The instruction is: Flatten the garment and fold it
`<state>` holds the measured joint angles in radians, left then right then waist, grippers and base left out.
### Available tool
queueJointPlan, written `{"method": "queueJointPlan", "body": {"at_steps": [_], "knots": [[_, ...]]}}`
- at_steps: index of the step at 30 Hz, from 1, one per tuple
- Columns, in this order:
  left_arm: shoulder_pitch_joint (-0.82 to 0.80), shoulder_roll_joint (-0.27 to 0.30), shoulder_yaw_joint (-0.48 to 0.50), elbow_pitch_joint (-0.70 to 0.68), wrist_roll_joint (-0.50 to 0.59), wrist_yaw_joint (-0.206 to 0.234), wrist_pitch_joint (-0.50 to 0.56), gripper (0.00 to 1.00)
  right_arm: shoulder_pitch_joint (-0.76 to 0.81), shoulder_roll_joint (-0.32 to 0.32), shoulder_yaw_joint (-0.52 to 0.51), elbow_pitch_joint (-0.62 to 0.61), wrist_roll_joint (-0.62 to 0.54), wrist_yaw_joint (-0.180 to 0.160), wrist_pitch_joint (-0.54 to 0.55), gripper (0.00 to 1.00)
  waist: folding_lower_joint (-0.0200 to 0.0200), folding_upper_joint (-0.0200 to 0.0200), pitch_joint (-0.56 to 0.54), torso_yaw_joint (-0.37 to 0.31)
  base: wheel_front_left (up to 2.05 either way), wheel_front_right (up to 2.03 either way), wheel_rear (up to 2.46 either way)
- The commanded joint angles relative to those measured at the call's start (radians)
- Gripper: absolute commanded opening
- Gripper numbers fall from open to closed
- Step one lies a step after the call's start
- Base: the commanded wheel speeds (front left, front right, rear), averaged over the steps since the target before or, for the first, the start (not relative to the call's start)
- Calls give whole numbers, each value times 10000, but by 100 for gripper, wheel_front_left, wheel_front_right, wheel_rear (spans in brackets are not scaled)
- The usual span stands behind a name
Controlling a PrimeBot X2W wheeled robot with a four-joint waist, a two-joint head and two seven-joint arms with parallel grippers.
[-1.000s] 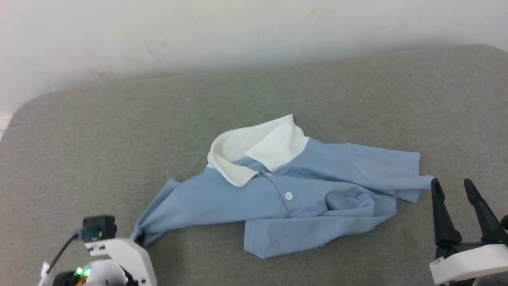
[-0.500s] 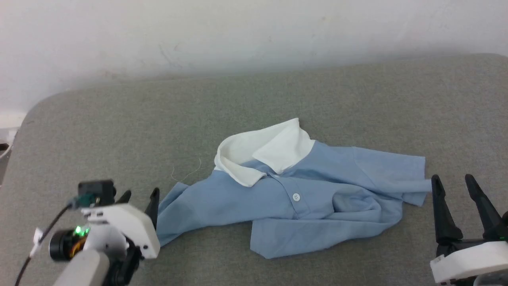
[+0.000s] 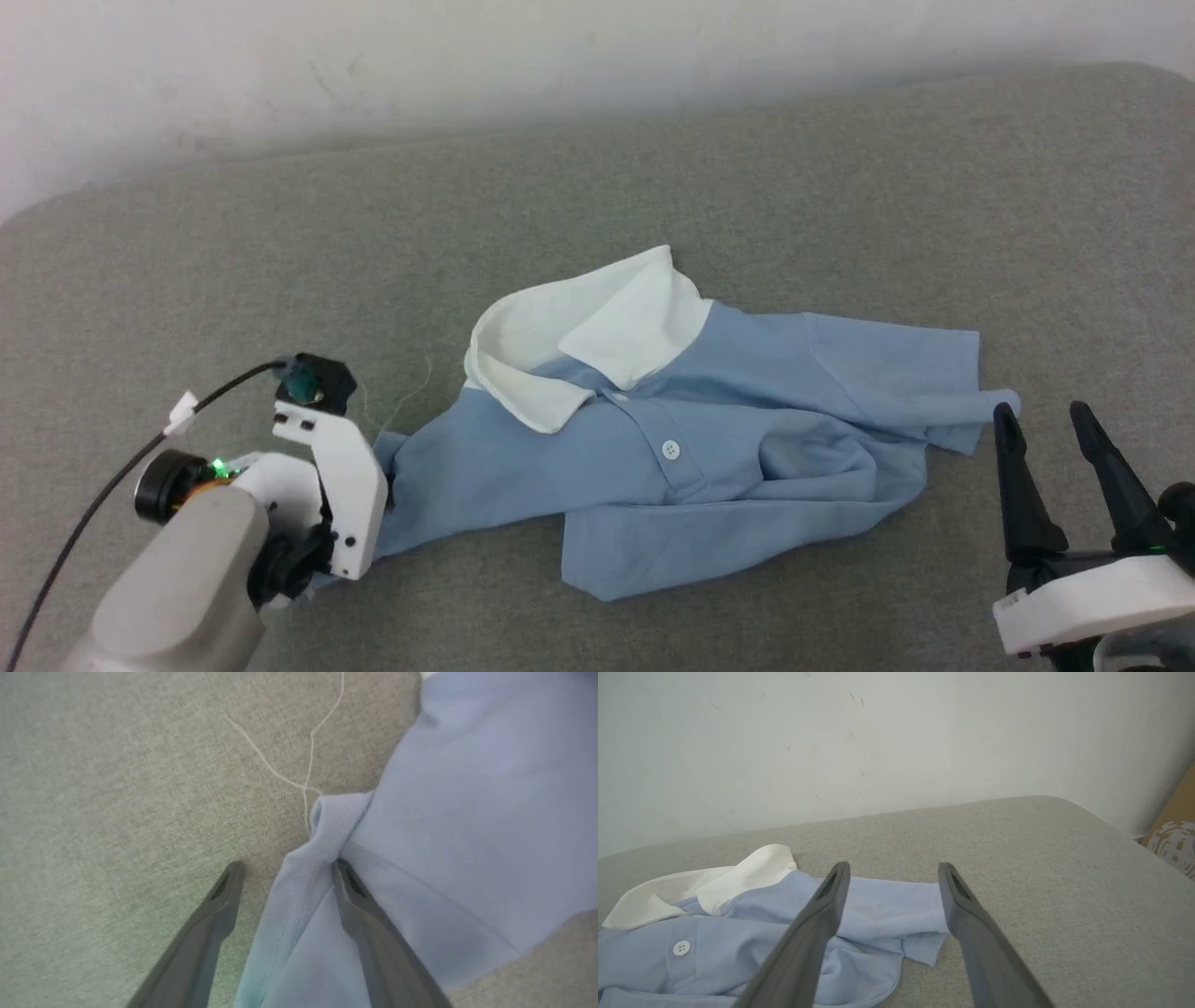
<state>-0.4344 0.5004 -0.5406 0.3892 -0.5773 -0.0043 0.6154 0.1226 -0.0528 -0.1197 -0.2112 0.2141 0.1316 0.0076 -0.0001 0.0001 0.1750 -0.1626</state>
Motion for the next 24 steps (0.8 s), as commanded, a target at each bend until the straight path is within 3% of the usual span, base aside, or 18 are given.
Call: {"method": "queueJointPlan", "body": {"at_steps": [1,2,3,4,5,9,15,19,24], "knots": [[140,-180,-401,404,49,-233,450,100,-204,26,32,43,55,-9,-64,100,1,-1,200,-169,0,0,0],[117,-254,-560,573,27,-351,709,98,-235,26,39,74,60,-9,-80,100,1,-1,230,-187,0,0,0],[122,-341,-740,723,3,-469,980,54,-264,26,50,101,62,-9,-93,100,1,-1,257,-207,0,0,0],[157,-467,-866,834,-108,-577,1217,33,-287,26,52,132,65,-9,-101,100,1,-1,266,-220,0,0,0],[215,-604,-939,906,-255,-653,1394,0,-299,26,44,168,62,-9,-93,100,1,-1,264,-229,0,0,0],[411,-817,-750,854,-436,-469,867,0,-368,26,19,287,8,-9,-56,100,1,-1,161,-220,0,0,0],[1032,-806,313,-34,-157,959,-1783,0,-783,-8,-197,838,135,-9,358,100,1,-1,-92,3,0,0,0],[1353,-707,815,-1056,161,1707,-3130,0,-1705,-564,-546,2159,834,-9,1363,100,1,-1,-59,221,0,0,0],[1449,-643,1040,-2424,565,2296,-3888,0,-3526,-1622,-686,4639,2118,-9,2934,100,1,-1,227,535,0,0,0]]}}
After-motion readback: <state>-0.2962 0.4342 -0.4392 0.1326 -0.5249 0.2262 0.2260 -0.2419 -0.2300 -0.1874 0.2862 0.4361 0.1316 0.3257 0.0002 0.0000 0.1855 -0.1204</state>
